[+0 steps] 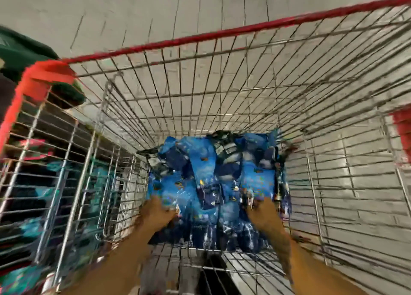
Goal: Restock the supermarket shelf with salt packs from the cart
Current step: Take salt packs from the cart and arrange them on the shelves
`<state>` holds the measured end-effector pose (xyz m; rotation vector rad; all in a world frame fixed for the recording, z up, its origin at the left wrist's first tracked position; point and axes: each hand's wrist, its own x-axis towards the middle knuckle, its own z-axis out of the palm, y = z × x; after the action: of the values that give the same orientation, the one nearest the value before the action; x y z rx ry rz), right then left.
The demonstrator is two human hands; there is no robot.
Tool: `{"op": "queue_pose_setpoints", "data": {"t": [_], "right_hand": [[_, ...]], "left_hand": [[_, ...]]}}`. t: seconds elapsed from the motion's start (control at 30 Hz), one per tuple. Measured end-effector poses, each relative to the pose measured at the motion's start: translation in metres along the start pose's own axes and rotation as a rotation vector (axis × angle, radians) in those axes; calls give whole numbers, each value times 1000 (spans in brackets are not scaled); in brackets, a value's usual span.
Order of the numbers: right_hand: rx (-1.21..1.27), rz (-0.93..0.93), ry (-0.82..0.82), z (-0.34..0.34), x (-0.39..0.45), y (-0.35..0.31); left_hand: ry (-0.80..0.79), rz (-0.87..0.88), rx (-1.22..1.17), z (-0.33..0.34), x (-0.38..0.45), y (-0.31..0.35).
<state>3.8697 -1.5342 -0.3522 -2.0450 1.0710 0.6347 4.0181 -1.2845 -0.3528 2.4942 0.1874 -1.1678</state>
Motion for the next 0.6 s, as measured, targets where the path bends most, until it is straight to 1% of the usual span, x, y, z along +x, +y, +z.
{"op": "queue_pose_setpoints", "data": {"t": [0.07, 0.13, 0.2, 0.27, 0.3, 0.33, 0.4, 0.43, 0.47, 0.53, 0.6], "right_hand": [[-151, 83, 0, 11, 19, 18], [-175, 188, 32, 17, 37, 31], [-70, 291, 63, 24, 50, 37], [85, 372, 119, 32, 61, 38], [183, 400, 151, 38, 67, 36], [266, 411, 163, 45, 74, 37], [414, 410, 146, 56, 82, 36], [495, 415, 167, 62, 84, 37], [556, 423, 223, 67, 83, 39], [620, 430, 329, 75, 76, 41], [634, 453, 338, 79, 65, 39]], "left_hand": [[-16, -13, 27, 13, 20, -10], [-23, 10, -16, 28, 33, -19], [28, -9, -2, 40, 40, -25], [136, -4, -55, 52, 43, -31], [165, -13, -86, 57, 45, -33], [168, -29, -114, 62, 47, -34], [119, -91, -223, 74, 50, -33], [117, -119, -244, 78, 51, -31], [123, -139, -229, 81, 50, -29], [123, -175, -231, 89, 48, -25], [97, -198, -252, 93, 46, -19]]}}
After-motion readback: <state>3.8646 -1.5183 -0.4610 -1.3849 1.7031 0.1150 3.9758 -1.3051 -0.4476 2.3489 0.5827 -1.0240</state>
